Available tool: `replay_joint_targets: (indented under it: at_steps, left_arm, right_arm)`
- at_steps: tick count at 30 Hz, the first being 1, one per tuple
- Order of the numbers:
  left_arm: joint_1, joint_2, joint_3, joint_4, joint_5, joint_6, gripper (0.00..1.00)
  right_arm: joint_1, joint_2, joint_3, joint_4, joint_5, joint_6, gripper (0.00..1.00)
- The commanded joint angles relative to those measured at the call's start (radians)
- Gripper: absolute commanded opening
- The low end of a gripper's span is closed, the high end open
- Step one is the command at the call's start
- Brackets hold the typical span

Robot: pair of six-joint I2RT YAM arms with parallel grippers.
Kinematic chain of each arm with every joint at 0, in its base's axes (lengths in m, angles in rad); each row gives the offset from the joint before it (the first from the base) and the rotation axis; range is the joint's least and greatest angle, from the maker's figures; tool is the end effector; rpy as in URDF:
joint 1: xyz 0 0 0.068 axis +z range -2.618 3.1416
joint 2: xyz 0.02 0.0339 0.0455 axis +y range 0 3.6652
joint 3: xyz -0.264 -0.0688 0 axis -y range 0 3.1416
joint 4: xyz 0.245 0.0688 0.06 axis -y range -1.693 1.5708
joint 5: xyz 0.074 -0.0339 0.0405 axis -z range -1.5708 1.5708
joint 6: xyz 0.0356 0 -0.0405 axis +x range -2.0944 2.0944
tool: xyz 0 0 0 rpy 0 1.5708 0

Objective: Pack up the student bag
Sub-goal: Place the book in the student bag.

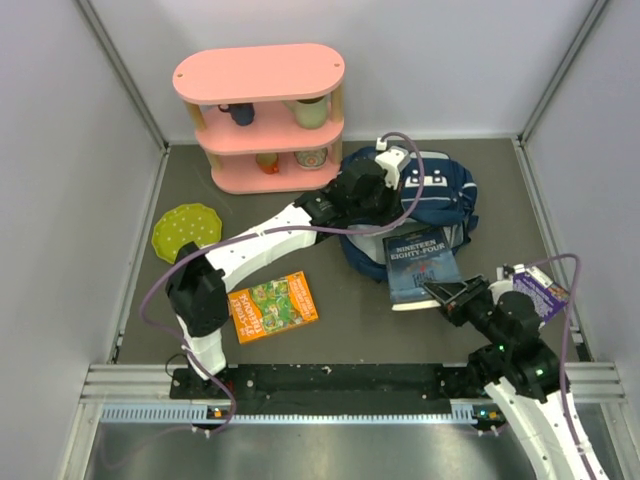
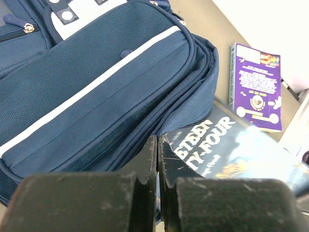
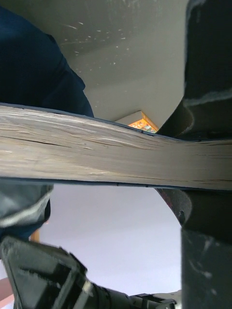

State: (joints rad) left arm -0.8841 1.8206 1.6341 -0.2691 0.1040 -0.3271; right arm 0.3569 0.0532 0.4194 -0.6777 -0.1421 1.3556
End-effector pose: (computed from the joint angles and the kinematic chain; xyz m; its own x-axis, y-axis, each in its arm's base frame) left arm 0.2732 -0.3390 0.3347 -0.5303 0.1428 -0.8357 0.6947 0.6382 -0.3318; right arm 0.0616 0.0284 0.2378 -0.5226 0.8373 -0.1609 0.1797 0.2926 0.9392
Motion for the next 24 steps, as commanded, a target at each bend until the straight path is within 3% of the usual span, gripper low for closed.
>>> replay_joint_targets:
  at_steps: [1, 7, 12, 24]
  left_arm:
    - [-0.021, -0.119, 0.021, 0.145, 0.019, -0.044, 0.00]
    - [-0.049, -0.205, -0.078, 0.148, 0.028, -0.055, 0.00]
    - [-0.056, -0.274, -0.174, 0.183, 0.023, -0.073, 0.00]
    - [-0.098, -0.268, -0.086, 0.179, 0.068, -0.075, 0.00]
  right_arm:
    - [-0.003, -0.039, -0.094, 0.407, -0.064, 0.109, 0.00]
    - [-0.001, 0.066, -0.188, 0.659, -0.042, 0.070, 0.00]
    - [-0.003, 0.173, -0.252, 0.874, 0.027, 0.137, 0.00]
    - [-0.012, 0.476, -0.271, 1.196, 0.206, 0.172, 0.00]
